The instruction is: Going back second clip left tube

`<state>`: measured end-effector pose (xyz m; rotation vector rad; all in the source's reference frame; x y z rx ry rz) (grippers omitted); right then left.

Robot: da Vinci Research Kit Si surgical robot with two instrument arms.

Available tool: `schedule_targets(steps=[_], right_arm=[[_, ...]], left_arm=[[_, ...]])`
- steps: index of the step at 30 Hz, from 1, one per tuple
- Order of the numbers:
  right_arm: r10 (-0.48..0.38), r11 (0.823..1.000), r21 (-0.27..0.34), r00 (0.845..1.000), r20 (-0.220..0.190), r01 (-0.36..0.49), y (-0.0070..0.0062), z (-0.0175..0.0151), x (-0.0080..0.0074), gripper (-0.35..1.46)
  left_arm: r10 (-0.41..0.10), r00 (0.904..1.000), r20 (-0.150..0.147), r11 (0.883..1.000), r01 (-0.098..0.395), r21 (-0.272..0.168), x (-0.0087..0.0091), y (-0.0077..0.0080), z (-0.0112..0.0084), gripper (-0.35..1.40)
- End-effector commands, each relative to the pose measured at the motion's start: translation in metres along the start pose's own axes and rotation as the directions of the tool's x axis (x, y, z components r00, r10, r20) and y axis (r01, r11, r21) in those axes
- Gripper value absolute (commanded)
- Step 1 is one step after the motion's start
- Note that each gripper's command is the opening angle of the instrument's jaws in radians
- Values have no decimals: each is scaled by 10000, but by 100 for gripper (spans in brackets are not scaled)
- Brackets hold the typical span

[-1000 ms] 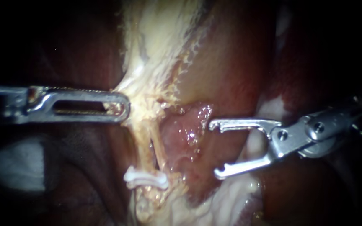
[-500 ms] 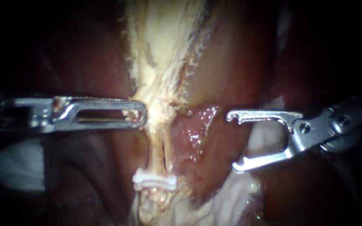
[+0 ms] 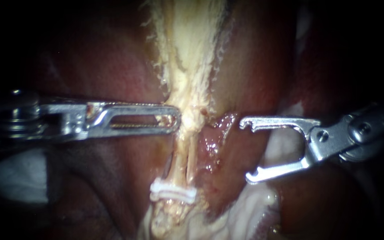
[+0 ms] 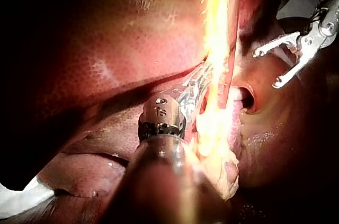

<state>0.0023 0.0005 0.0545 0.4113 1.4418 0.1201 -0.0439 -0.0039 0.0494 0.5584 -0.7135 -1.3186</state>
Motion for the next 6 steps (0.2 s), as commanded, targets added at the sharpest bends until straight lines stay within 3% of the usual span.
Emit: schedule_targets(steps=[1, 6], right_arm=[[5, 10000, -7, 10000, 3, -5, 0, 0, 1, 60], [-50, 10000, -7, 10000, 2, 50, 1, -1, 1, 60]], left_arm=[[6, 10000, -7, 10000, -6, 16, 0, 0, -1, -35], [7, 10000, -8, 10000, -7, 18, 0, 0, -1, -35]])
